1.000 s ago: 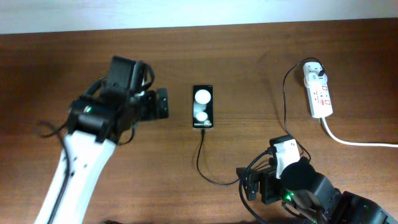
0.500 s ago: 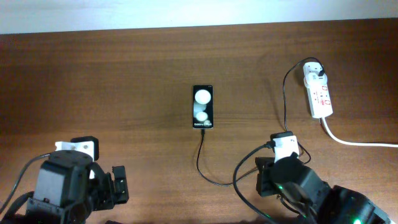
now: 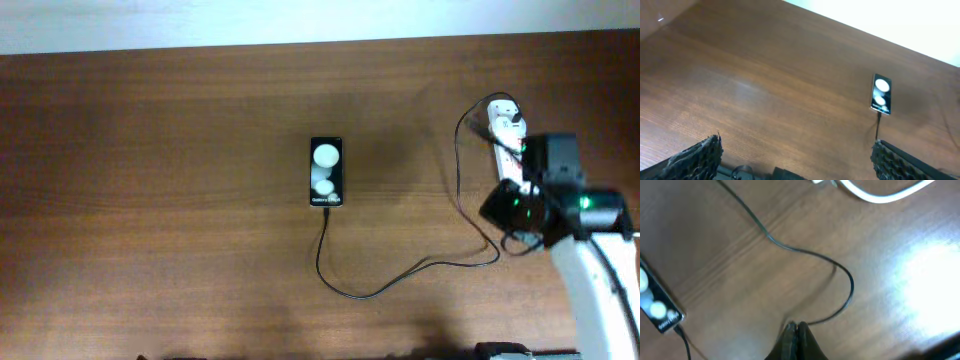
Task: Plug charger to phone and switch on socket
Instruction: 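Retract the left arm and move the right gripper to the power strip, then press the red switch on the power strip with the right gripper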
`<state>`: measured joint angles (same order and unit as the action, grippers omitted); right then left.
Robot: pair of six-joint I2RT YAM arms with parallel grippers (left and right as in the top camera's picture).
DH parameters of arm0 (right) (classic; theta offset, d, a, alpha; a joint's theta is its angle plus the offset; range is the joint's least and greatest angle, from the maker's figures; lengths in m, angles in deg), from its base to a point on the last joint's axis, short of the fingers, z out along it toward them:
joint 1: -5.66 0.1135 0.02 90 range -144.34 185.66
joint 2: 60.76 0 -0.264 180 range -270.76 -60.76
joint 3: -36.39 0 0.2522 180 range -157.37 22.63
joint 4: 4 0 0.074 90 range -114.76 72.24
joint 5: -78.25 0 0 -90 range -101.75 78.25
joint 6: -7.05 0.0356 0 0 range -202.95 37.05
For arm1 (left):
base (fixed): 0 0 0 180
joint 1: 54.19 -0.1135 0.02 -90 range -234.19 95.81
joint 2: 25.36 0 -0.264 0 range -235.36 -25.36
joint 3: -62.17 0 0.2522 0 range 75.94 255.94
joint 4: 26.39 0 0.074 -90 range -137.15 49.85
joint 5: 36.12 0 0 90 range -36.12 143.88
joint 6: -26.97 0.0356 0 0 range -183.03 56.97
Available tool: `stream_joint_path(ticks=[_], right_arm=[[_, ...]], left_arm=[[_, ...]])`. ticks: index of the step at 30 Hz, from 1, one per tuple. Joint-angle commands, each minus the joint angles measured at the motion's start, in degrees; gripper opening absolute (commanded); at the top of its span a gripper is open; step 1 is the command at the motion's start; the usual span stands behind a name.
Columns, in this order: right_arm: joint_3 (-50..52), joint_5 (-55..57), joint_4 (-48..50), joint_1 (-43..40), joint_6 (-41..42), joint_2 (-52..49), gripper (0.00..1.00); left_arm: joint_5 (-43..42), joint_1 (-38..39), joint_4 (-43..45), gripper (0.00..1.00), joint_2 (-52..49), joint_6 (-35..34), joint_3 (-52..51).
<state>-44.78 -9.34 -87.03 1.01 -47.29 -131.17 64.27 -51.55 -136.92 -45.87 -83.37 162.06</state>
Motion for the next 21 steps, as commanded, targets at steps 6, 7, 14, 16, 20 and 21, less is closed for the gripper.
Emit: stream_joint_path(ticks=[6,7,14,16,20,21], right_arm=[[-24.0,-4.0,-2.8,-13.3,-7.0,-25.0,0.04],[-26.2,-4.0,-3.1,-14.3,-7.0,-26.2,0.04],[-37.6,-5.5,-1.0,-19.3,-10.3,-39.8,0.04],[-39.0,-5.4,1.3,-19.5,-10.1,-45.7,0.04],[-39.0,-6.8,6.5,-19.5,-9.7,-53.0,0.04],[-39.0,-7.2,7.7,-19.5,-9.7,-54.5,0.04]], left_arm=[[0.4,-0.3,0.1,0.99,2.9,0.3,0.1],[0.4,-0.3,0.1,0.99,2.9,0.3,0.1],[0.4,-1.4,0.1,0.99,8.2,0.3,0.1],[0.4,-2.7,0.1,0.99,13.3,0.3,0.1],[0.4,-2.8,0.1,0.99,19.6,0.3,0.1],[0.4,-2.8,0.1,0.99,19.7,0.3,0.3]])
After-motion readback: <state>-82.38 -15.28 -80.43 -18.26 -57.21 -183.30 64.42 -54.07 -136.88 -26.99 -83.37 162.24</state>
